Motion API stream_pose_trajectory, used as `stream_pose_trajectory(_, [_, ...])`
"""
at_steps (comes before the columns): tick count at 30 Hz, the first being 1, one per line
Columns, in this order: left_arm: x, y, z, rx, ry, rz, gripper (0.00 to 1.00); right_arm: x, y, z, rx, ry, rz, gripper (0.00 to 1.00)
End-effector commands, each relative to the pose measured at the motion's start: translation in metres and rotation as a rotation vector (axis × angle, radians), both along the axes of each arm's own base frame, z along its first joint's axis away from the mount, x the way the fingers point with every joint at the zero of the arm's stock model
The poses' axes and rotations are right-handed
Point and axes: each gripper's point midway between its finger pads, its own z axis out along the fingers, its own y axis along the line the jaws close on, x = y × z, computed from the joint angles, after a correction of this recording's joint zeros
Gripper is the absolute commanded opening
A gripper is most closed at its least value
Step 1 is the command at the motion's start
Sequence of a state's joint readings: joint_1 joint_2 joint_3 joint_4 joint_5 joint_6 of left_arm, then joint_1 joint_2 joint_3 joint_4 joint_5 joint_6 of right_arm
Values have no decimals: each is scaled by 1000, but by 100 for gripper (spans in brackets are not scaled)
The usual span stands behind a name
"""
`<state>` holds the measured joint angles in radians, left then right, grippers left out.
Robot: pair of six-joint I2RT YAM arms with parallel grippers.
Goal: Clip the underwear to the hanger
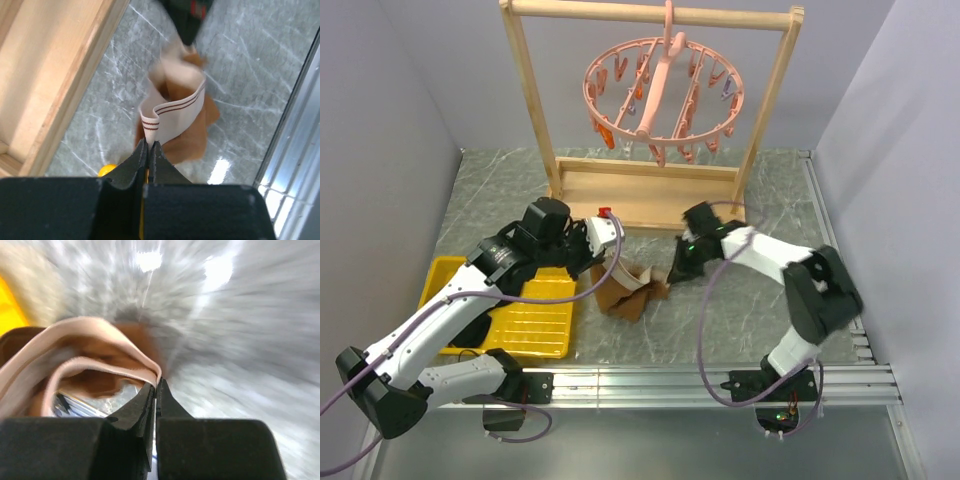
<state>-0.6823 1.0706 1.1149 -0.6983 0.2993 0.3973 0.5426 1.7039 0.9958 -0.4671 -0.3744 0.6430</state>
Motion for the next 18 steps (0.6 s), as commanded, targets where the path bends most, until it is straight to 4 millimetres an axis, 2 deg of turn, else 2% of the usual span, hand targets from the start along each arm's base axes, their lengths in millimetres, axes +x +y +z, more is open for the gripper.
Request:
stream_pose_trajectory(1, [6, -12, 25, -110, 18, 18, 0, 33, -52, 51, -33, -229, -54, 0])
stream_pose_trajectory(5, [13, -16, 46, -214, 49, 55, 0, 39, -86, 95, -29, -417, 9, 0])
stream_pose_trajectory(6, [12, -22, 53, -252, 48, 31, 0, 38, -90, 119, -11, -508, 29, 0])
stream_pose_trajectory(8, [11, -26, 62, -303, 49, 38, 0, 40, -103, 147, -69, -662, 108, 0])
stream_pose_trajectory(9, [20, -26, 71, -335, 14, 66, 0, 38, -110, 170, -101, -780, 145, 0])
stream_pose_trajectory(12, [38, -21, 94, -421, 6, 169, 0, 30, -131, 214, -182, -978, 147, 0])
stream_pose_trajectory(13, [46, -14, 100, -445, -1, 209, 0, 27, -138, 222, -224, -1022, 168, 0])
stream_pose_trajectory(16, [53, -11, 118, -509, -22, 258, 0, 14, -154, 243, -300, -1116, 190, 0])
stream_pose_trajectory(18, [50, -11, 116, -499, -14, 248, 0, 4, -161, 248, -336, -1160, 228, 0])
